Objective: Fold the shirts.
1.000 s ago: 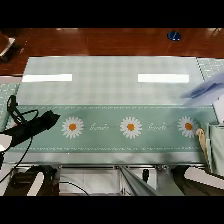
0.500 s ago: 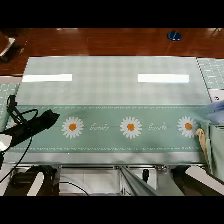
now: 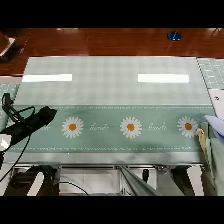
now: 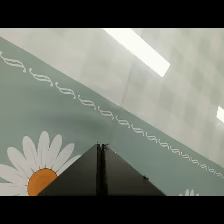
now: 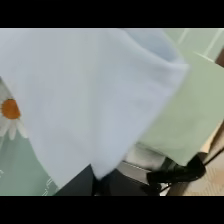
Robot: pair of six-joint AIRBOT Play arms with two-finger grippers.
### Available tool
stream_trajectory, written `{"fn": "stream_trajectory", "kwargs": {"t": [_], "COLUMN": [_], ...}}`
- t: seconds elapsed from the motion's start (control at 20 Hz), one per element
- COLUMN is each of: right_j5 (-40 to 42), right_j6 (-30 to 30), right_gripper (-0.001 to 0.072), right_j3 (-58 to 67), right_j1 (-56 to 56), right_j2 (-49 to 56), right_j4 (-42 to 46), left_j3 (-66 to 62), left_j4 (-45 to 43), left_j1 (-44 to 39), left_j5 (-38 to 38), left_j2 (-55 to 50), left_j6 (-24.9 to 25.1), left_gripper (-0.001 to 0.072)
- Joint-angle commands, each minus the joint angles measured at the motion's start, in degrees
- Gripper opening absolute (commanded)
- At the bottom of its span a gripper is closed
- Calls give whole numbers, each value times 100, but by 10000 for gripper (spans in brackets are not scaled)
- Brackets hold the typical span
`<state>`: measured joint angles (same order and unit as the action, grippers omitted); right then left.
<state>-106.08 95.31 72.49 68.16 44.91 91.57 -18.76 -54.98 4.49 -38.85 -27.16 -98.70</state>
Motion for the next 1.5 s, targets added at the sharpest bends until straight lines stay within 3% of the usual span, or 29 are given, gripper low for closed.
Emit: {"fn": "stream_trajectory", "kwargs": {"t": [0.0,0.2,0.25,0.3,0.35,0.5,0.6,0.65,0.75,0.8,0.9,1.0,1.05,1.1,1.45], "right_j5": [-4,345,590,852,1239,2660,3628,3965,4223,4205,4183,4168,4052,3906,3770], "right_j6": [275,96,42,-15,-212,-435,-741,-907,-966,-962,-855,-295,57,227,260], "right_gripper": [433,408,360,227,24,19,19,19,19,19,19,19,19,19,20], "right_j3": [-435,-435,-435,-435,-433,-376,-358,-358,-358,-365,-527,-767,-791,-791,-791], "right_j1": [83,-153,-363,-619,-940,-2015,-3018,-3622,-5040,-5689,-6937,-7744,-7910,-7934,-7934], "right_j2": [-297,-234,-232,-232,-208,9,208,313,619,824,1300,1884,2232,2496,2813], "right_j4": [970,774,529,225,-236,-2079,-3528,-3770,-3294,-2833,-1805,-713,-195,33,197], "left_j3": [2,2,-4,-26,-85,-951,-2063,-2677,-3661,-3956,-4076,-3982,-3989,-3989,-3985], "left_j4": [22,72,254,671,1176,2223,2267,2251,1917,1469,11,-2179,-2997,-3331,-3270], "left_j1": [0,0,0,-7,-52,-317,-586,-804,-1384,-1733,-2461,-2857,-2815,-2688,-2476], "left_j5": [142,278,409,584,752,688,122,-188,-608,-708,-730,-997,-1239,-1375,-1563], "left_j2": [-4,-4,-4,-4,-7,-299,-765,-1060,-1609,-1849,-2295,-2841,-3152,-3368,-3661], "left_j6": [2,94,284,669,1095,2450,2747,2778,2859,2796,1982,745,52,-282,-149], "left_gripper": [29,29,29,29,29,28,28,28,27,27,27,28,28,28,29]}}
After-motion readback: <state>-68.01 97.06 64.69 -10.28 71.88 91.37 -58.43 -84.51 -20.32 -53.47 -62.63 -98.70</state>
